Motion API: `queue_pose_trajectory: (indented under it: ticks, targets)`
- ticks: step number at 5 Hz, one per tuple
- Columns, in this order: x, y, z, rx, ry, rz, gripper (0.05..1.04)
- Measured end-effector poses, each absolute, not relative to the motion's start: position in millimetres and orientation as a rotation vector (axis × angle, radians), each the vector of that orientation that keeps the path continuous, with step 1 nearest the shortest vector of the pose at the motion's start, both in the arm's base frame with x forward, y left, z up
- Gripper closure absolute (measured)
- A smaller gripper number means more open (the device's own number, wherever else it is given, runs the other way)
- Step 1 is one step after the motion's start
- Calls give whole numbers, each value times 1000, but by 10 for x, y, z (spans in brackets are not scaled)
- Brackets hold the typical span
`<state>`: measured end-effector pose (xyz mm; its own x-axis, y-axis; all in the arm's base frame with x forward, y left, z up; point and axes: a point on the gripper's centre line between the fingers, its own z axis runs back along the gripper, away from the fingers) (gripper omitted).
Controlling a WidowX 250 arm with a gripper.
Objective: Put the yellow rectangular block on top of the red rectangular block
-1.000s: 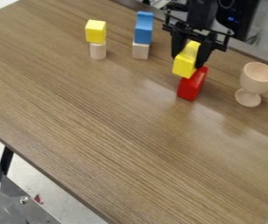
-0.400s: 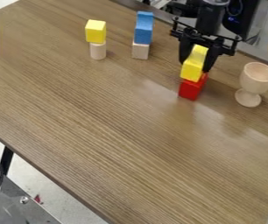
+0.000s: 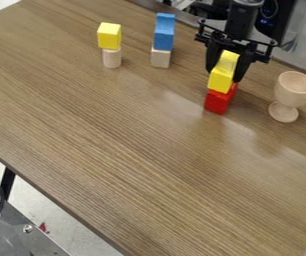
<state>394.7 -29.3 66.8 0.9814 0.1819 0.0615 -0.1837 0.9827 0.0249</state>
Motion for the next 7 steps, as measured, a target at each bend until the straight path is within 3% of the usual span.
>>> queue_pose_trajectory:
  ticks: [3,4,5,6,7]
  targets:
    - [3903,-290,662,32,-53,184,528]
    - [3861,-278,656,34,-46,191,459]
    - [3823,-266,646,47,-24,198,164]
    - [3822,-277,653,41,-21,204,80]
    - [3821,-238,816,23,-48,218,83]
